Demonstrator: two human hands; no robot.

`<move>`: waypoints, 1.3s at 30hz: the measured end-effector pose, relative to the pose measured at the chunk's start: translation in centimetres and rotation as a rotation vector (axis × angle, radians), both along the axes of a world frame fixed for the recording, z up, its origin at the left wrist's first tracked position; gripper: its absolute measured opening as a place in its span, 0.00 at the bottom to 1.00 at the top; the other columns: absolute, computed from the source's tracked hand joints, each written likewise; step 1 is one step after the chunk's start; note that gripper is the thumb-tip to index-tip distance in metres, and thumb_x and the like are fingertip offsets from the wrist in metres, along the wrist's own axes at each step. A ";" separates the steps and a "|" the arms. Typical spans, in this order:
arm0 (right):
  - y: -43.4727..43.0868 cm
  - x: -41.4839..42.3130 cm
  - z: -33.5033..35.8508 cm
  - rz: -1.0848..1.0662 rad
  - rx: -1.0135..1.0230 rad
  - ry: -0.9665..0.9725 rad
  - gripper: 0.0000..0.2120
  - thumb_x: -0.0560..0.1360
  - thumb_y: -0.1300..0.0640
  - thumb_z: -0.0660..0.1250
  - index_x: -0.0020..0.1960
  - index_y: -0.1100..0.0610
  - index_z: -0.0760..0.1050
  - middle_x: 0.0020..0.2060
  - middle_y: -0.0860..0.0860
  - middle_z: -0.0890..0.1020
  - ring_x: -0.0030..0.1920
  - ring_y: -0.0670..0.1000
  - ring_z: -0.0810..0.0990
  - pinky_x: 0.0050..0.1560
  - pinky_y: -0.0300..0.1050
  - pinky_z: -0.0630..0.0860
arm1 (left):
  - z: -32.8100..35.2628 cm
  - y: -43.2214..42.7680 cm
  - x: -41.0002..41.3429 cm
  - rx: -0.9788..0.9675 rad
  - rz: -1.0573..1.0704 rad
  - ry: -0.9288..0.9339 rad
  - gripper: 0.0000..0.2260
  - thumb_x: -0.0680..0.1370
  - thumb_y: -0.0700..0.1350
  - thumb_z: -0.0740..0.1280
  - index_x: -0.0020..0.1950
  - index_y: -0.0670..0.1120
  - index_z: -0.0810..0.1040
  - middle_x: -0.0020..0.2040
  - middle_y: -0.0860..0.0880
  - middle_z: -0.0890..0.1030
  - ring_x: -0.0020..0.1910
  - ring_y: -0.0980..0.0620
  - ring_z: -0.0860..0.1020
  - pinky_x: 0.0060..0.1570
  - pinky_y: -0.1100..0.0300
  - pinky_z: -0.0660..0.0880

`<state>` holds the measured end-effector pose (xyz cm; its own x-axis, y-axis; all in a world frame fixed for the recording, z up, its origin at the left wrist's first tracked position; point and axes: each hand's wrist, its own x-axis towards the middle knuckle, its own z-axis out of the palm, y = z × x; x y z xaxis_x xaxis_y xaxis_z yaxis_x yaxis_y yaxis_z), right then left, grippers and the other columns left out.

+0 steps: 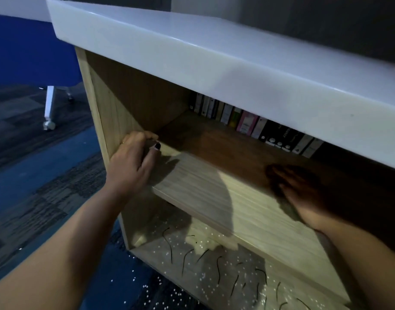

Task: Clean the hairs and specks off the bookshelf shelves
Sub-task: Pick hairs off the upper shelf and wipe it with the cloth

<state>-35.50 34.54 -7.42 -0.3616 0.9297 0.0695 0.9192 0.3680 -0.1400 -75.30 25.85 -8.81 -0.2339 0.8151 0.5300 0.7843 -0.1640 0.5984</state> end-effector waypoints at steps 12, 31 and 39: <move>3.0 -11.1 0.6 0.083 0.017 -0.038 0.23 0.82 0.43 0.44 0.76 0.40 0.54 0.77 0.43 0.57 0.76 0.48 0.53 0.75 0.49 0.48 | -4.0 -6.7 -2.1 0.017 -0.043 0.025 0.14 0.79 0.52 0.59 0.61 0.50 0.77 0.63 0.56 0.73 0.64 0.56 0.70 0.61 0.53 0.70; 0.1 -24.0 1.4 0.388 -0.247 0.089 0.22 0.81 0.40 0.47 0.75 0.37 0.54 0.76 0.39 0.52 0.77 0.45 0.48 0.75 0.51 0.47 | -5.0 -7.0 -1.6 0.042 -0.026 0.021 0.19 0.75 0.51 0.65 0.66 0.50 0.73 0.67 0.55 0.71 0.71 0.55 0.66 0.69 0.55 0.67; -1.8 -21.5 1.6 0.552 -0.243 0.063 0.24 0.78 0.36 0.42 0.73 0.33 0.52 0.76 0.35 0.50 0.76 0.40 0.44 0.75 0.48 0.42 | -9.2 -8.9 -1.2 -0.011 0.143 -0.089 0.19 0.73 0.51 0.64 0.62 0.46 0.73 0.65 0.51 0.71 0.63 0.47 0.69 0.58 0.53 0.70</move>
